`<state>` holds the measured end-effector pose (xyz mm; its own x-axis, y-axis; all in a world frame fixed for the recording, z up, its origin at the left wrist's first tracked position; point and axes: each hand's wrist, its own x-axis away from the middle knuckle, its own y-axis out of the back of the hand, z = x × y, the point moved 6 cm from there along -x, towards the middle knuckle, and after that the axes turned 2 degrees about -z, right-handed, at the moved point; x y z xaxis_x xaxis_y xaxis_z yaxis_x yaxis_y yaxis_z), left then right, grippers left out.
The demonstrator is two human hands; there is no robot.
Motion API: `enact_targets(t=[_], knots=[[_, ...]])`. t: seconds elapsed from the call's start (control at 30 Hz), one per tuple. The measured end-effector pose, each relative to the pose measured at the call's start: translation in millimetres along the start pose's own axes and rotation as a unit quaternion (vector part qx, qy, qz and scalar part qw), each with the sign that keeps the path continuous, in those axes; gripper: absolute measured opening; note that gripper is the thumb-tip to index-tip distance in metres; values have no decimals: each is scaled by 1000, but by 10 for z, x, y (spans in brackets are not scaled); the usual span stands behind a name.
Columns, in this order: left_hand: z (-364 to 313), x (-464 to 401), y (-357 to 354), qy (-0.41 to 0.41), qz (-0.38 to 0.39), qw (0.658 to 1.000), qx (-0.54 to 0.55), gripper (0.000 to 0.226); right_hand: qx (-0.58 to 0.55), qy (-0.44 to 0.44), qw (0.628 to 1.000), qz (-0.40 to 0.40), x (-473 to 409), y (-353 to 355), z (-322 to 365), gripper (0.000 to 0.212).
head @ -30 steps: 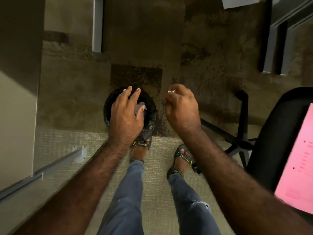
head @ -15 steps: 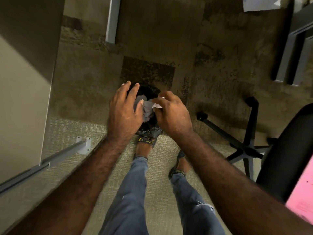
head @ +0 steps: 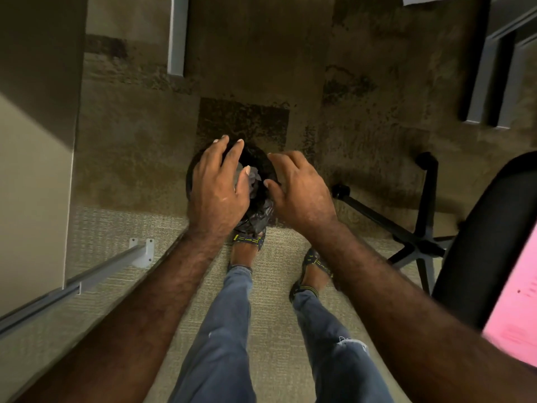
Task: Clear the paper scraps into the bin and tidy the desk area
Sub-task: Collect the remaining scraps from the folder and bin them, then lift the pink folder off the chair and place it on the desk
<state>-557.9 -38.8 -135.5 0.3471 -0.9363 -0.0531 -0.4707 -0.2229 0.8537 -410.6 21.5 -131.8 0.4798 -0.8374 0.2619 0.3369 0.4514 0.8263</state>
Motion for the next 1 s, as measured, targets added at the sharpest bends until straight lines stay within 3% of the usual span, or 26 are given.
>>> enact_targets(t=[0.37,1.0], knots=[[-954,37,-341,-47,33,998,0,48,16,-69,992,-103,397,686,-844,51],[-2896,392,-1417,-180,102,978,4,50,-29,-186,940,-284,1553,1752,-2547,47]])
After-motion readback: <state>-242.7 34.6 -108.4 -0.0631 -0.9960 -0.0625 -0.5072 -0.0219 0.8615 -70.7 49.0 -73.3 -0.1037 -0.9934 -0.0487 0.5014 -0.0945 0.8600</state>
